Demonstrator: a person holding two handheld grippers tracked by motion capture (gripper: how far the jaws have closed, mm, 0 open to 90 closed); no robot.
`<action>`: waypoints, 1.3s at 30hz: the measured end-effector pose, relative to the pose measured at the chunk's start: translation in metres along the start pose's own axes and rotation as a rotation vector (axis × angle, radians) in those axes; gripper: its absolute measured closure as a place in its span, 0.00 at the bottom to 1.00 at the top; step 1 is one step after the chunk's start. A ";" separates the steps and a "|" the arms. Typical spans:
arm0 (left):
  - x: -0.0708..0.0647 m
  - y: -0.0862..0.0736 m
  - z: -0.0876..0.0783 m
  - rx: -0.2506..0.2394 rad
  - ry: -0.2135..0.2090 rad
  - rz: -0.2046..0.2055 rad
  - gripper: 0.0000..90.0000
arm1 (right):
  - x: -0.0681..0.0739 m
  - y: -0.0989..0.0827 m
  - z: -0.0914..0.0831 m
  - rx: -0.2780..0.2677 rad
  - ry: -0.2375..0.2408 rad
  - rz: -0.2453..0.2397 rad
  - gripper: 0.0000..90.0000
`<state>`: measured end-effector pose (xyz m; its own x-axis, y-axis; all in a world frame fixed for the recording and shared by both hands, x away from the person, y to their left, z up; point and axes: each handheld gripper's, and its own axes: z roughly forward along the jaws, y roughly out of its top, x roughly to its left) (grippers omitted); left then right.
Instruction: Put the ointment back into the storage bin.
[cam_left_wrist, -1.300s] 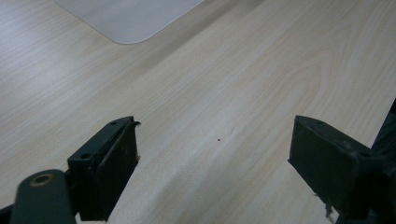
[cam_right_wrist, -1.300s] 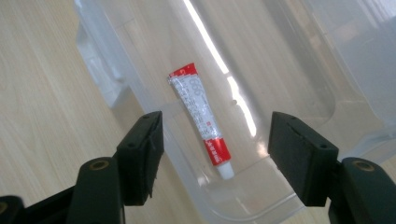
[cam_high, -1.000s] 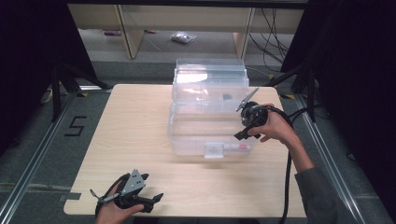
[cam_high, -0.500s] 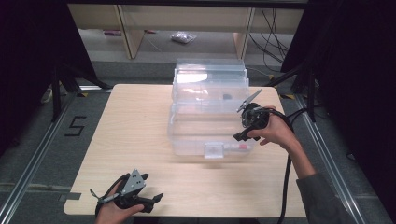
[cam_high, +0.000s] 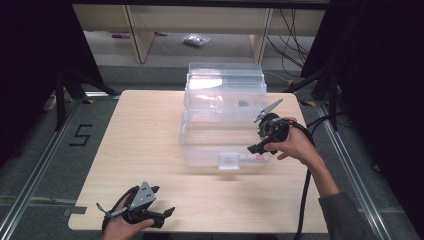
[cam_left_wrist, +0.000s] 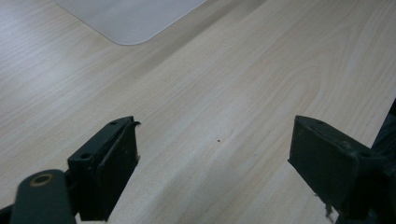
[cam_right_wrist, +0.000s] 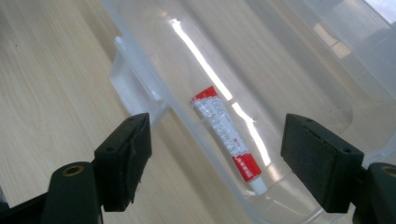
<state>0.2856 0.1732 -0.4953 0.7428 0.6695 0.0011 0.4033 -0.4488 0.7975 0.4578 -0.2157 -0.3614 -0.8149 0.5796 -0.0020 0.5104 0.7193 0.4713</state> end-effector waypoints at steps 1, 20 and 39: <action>0.000 0.000 0.000 0.000 0.000 0.000 0.17 | 0.000 0.000 0.000 0.000 0.000 0.000 0.28; 0.000 0.000 0.000 0.009 -0.001 0.008 0.17 | 0.019 -0.017 0.001 -0.062 -0.013 0.023 0.26; -0.001 0.000 0.000 0.021 0.016 0.031 0.17 | 0.043 -0.030 0.001 -0.103 -0.030 0.023 0.25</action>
<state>0.2849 0.1729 -0.4950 0.7465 0.6645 0.0351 0.3918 -0.4815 0.7840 0.4074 -0.2116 -0.3769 -0.7939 0.6078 -0.0163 0.4963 0.6633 0.5601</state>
